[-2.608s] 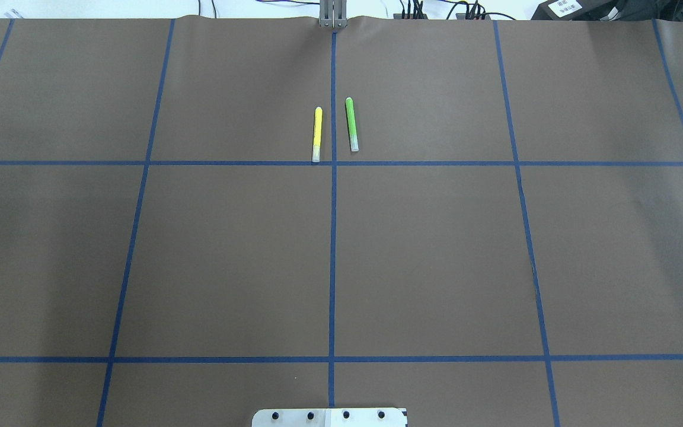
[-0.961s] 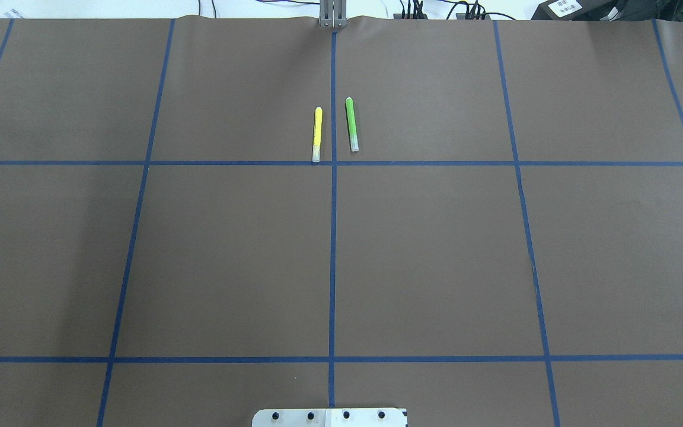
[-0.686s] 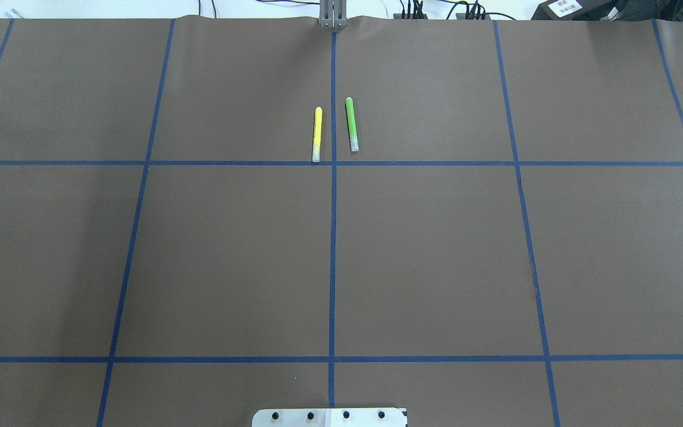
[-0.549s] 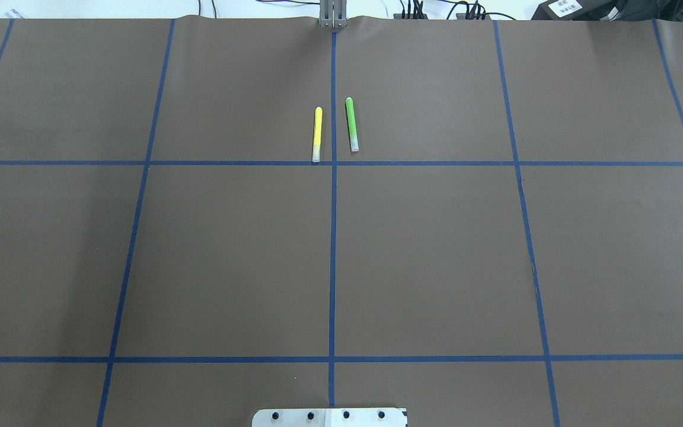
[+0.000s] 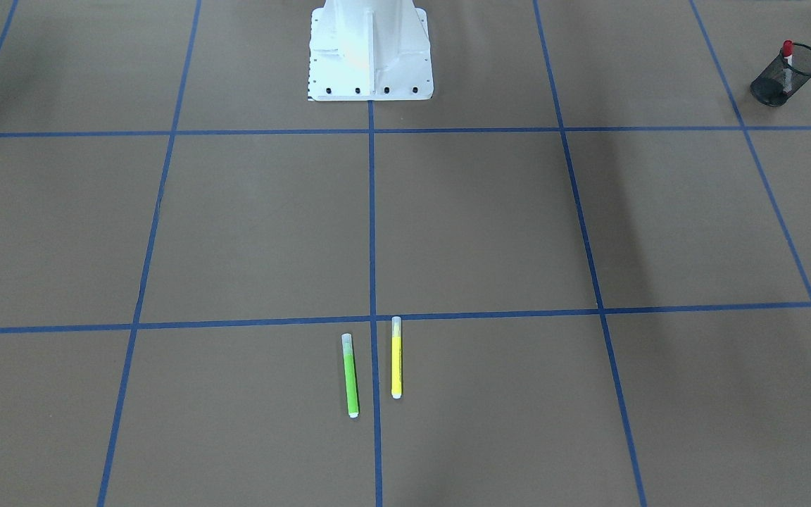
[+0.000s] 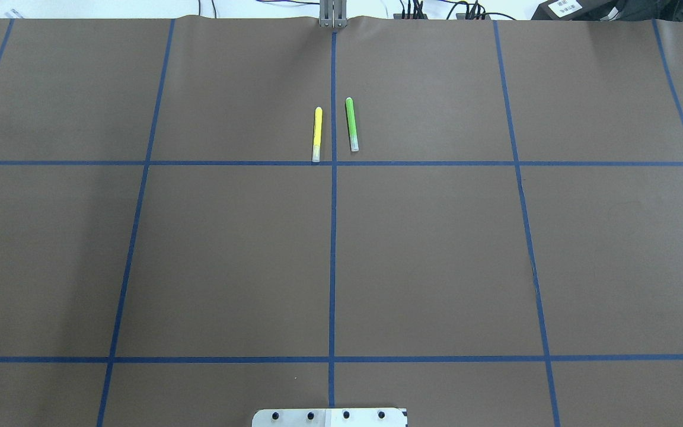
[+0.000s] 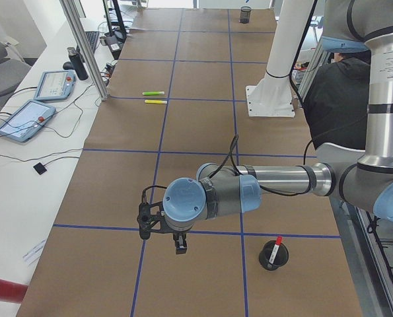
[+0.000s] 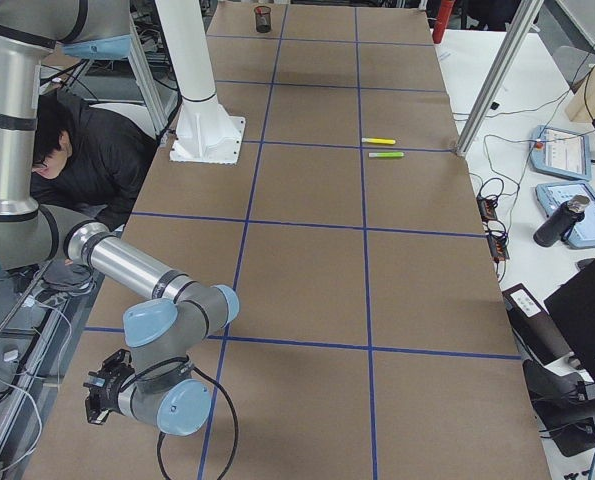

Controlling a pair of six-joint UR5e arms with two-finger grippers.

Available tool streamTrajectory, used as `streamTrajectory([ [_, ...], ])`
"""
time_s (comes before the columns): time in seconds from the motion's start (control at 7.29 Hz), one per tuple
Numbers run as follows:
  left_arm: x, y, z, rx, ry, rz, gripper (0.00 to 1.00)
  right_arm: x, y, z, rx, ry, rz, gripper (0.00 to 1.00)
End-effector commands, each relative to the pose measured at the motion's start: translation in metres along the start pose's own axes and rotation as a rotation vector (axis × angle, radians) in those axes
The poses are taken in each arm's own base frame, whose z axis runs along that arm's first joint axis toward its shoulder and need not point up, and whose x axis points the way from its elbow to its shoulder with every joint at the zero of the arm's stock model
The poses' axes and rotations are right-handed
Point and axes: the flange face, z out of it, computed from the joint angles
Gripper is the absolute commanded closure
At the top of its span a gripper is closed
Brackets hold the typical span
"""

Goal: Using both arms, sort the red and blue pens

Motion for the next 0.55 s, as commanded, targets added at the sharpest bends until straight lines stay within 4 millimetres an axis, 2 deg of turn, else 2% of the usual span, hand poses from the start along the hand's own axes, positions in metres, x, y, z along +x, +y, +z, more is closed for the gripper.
streamTrajectory([
  [0.0, -0.0002, 0.0007, 0.0006, 0.0, 0.004, 0.0, 0.0, -0.0025, -0.0023, -0.0085, 0.016, -0.001, 0.012, 1.0],
  [0.41, 0.0, 0.0013, 0.0006, 0.0, 0.005, 0.002, 0.0, 0.003, -0.0108, -0.0021, 0.029, -0.045, 0.024, 1.0],
])
